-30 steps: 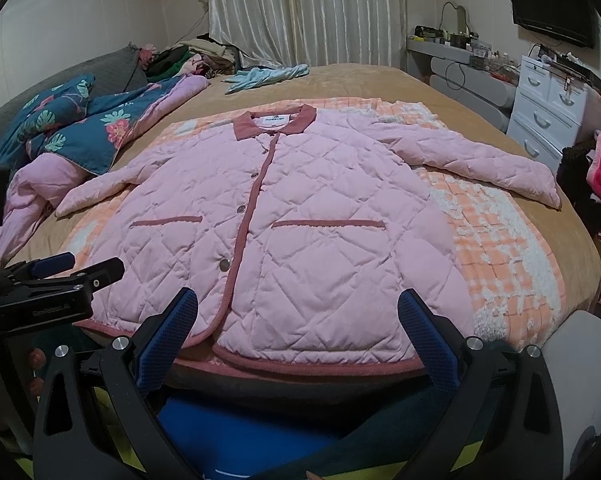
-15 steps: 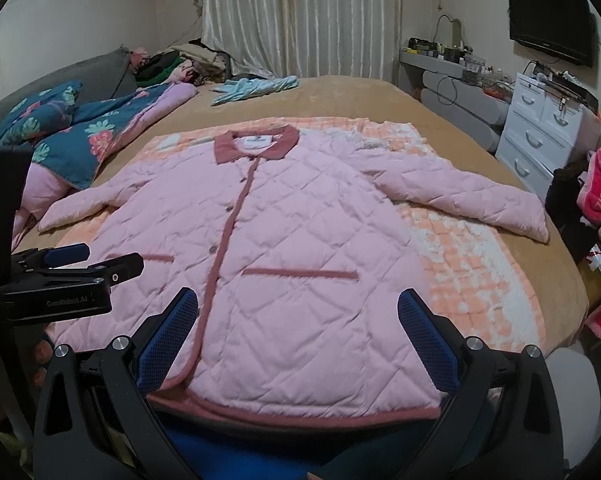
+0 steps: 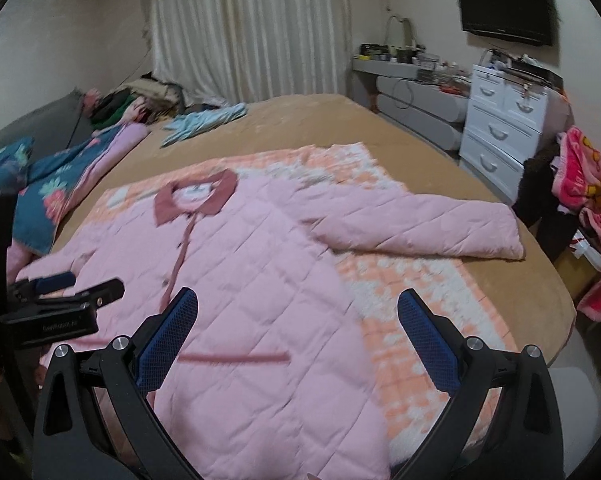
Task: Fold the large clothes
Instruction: 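Move the right tool toward the jacket sleeve beside the collar, then grasp the sleeve cuff with the right gripper and lift it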
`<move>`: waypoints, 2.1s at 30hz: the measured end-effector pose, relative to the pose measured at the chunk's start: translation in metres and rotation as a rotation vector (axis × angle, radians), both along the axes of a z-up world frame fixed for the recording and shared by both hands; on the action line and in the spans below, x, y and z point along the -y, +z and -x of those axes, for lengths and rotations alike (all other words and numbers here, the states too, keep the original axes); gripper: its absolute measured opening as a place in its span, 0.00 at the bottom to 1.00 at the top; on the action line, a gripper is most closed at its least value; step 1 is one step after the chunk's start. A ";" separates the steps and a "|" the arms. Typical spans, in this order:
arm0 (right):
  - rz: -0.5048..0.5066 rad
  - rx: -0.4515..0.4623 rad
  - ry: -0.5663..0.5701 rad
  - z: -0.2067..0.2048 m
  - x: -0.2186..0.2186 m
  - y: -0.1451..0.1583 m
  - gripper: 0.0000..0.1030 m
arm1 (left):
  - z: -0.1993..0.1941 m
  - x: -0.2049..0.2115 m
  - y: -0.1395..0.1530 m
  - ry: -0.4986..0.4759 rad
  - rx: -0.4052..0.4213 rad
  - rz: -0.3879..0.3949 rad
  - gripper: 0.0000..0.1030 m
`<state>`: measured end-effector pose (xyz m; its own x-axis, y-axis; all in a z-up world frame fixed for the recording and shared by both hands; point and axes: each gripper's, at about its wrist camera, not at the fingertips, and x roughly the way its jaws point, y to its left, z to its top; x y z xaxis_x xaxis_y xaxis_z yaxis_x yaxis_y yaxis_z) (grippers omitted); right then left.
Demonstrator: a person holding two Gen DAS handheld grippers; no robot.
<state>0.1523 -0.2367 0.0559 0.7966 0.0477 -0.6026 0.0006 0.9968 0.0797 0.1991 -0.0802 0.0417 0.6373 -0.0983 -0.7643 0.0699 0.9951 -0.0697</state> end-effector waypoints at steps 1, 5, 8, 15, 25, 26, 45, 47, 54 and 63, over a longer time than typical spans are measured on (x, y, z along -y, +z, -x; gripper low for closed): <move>-0.001 0.003 -0.009 -0.003 0.003 0.002 0.96 | -0.004 0.002 0.001 0.001 0.003 -0.003 0.91; -0.001 0.027 -0.052 -0.022 0.021 0.010 0.96 | -0.025 0.006 -0.001 0.015 -0.013 -0.001 0.91; -0.009 0.041 -0.086 -0.036 0.032 0.015 0.96 | -0.037 0.010 0.001 0.014 -0.011 -0.005 0.91; -0.040 0.051 -0.126 -0.069 0.053 0.018 0.96 | -0.062 0.028 0.008 0.007 0.024 -0.053 0.91; -0.084 0.020 -0.232 -0.127 0.087 0.004 0.96 | -0.098 0.053 -0.001 -0.046 0.051 -0.056 0.91; -0.087 0.013 -0.243 -0.134 0.090 0.001 0.96 | -0.102 0.055 -0.002 -0.048 0.052 -0.054 0.91; -0.181 -0.080 -0.548 -0.190 0.214 -0.057 0.96 | -0.175 0.098 -0.042 -0.048 -0.070 -0.043 0.91; -0.201 -0.099 -0.591 -0.191 0.233 -0.070 0.96 | -0.180 0.104 -0.047 -0.046 -0.072 -0.058 0.91; -0.345 -0.176 -0.702 -0.190 0.288 -0.117 0.96 | -0.196 0.116 -0.067 -0.043 -0.097 -0.069 0.91; -0.492 -0.221 -0.784 -0.196 0.331 -0.163 0.95 | -0.210 0.129 -0.090 -0.060 -0.143 -0.076 0.91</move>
